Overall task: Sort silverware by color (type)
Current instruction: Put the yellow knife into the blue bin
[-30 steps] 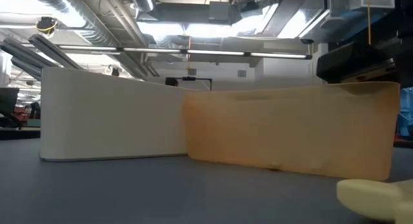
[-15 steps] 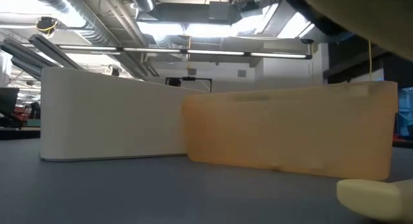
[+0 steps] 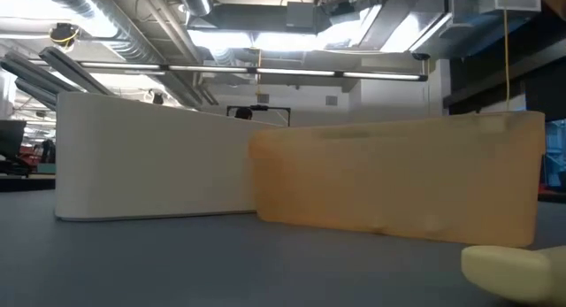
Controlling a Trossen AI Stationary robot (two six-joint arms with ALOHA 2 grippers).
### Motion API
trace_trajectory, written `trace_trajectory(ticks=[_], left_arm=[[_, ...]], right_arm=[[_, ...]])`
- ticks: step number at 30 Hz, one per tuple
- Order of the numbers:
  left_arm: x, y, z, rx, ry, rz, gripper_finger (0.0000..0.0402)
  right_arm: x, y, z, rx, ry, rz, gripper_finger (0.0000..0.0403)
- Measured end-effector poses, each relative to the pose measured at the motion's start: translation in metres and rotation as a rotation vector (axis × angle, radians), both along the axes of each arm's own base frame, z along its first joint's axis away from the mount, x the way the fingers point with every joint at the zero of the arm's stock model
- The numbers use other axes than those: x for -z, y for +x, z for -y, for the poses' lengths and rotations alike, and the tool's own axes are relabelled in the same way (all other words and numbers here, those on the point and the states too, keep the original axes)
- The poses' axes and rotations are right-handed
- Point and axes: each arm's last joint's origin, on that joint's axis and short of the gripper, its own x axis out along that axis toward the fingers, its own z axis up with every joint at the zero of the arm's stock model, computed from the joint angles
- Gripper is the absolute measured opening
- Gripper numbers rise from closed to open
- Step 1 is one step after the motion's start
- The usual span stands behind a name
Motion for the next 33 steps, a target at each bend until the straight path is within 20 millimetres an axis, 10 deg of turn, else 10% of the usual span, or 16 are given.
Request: trace_trajectory(ticks=[10, 22, 33], left_arm=[[0.005, -0.006, -0.003, -0.016, 0.071, -0.052, 0.0124], [0.018, -0.013, -0.013, -0.361, 0.014, -0.106, 0.0124], [0.074, -0.013, -0.007, -0.744, -0.068, 0.017, 0.0124]], right_arm=[[-0.049, 0.008, 0.018, -0.044, -0.189, 0.110, 0.0012], [-0.083, 0.047, 0.089, 0.230, -0.461, 0.290, 0.0012], [-0.096, 0.086, 0.132, 0.429, -0.344, 0.482, 0.0012]])
